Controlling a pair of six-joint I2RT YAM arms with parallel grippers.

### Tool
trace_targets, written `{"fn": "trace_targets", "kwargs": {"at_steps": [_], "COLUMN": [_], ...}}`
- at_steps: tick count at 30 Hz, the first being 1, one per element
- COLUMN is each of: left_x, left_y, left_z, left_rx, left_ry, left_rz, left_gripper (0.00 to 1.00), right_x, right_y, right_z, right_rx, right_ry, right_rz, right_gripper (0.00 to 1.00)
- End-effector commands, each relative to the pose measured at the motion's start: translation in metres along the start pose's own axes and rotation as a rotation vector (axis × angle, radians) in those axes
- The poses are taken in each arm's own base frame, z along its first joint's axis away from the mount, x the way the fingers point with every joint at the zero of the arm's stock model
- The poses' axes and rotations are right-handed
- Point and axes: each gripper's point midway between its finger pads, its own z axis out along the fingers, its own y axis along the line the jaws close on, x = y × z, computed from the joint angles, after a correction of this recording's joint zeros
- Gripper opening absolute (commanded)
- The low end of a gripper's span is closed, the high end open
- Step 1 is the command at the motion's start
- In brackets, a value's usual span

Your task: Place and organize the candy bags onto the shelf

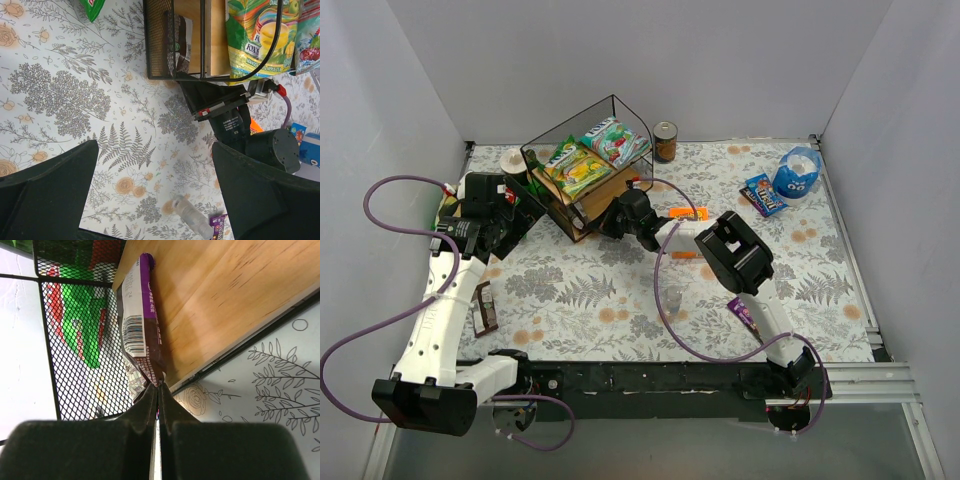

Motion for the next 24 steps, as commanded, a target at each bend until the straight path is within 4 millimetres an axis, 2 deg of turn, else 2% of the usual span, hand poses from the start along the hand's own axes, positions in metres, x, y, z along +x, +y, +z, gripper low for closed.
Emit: {"fn": "trace_targets", "kwargs": {"at_steps": [1, 3, 10, 15, 17, 18, 21, 23, 24], "left_x": [-0.003, -0.003, -0.003, -0.003, -0.003, -0.003, -0.004, -0.004, -0.004], "left_y": [0.002, 0.001, 0.002, 0.002, 0.002, 0.002, 0.002, 0.001, 0.001], "left_z": [-0.006, -0.006, -0.006, -0.006, -0.006, -0.006, -0.006, -0.006, -0.006], "left_rx": [0.011, 0.012, 0.009, 0.01, 0.01, 0.009, 0.01, 0.012, 0.012], "left_ry": [-0.027, -0.028, -0.027, -0.026, -0.026, -0.027, -0.028, -0.03, -0.03], "left_rz": [0.009, 0.009, 0.008, 0.009, 0.009, 0.011, 0.01, 0.008, 0.008], "left_gripper": [0.98, 0.98, 0.98, 0.98, 0.98, 0.98, 0.98, 0.98, 0.98], "right_x": [-0.007, -0.007, 0.002, 0.004, 0.004, 0.0, -0.005, -0.007, -0.011], "right_y": [0.021, 0.029, 0.019, 0.021, 0.024, 0.029, 0.036, 0.038, 0.044], "right_z": [0.003, 0.005, 0.011, 0.01, 0.007, 0.004, -0.004, -0.009, -0.013], "right_rx": [-0.087, -0.113, -0.102, -0.106, -0.104, -0.113, -0.116, -0.121, -0.132], "right_ry": [-0.011, -0.002, 0.031, 0.035, 0.04, 0.03, 0.006, -0.005, -0.016], "right_rz": [-0.044, -0.059, -0.073, -0.088, -0.089, -0.103, -0.12, -0.13, -0.131], "right_gripper": [0.01, 0.01, 0.01, 0.03, 0.14, 0.29, 0.48, 0.51, 0.53]}}
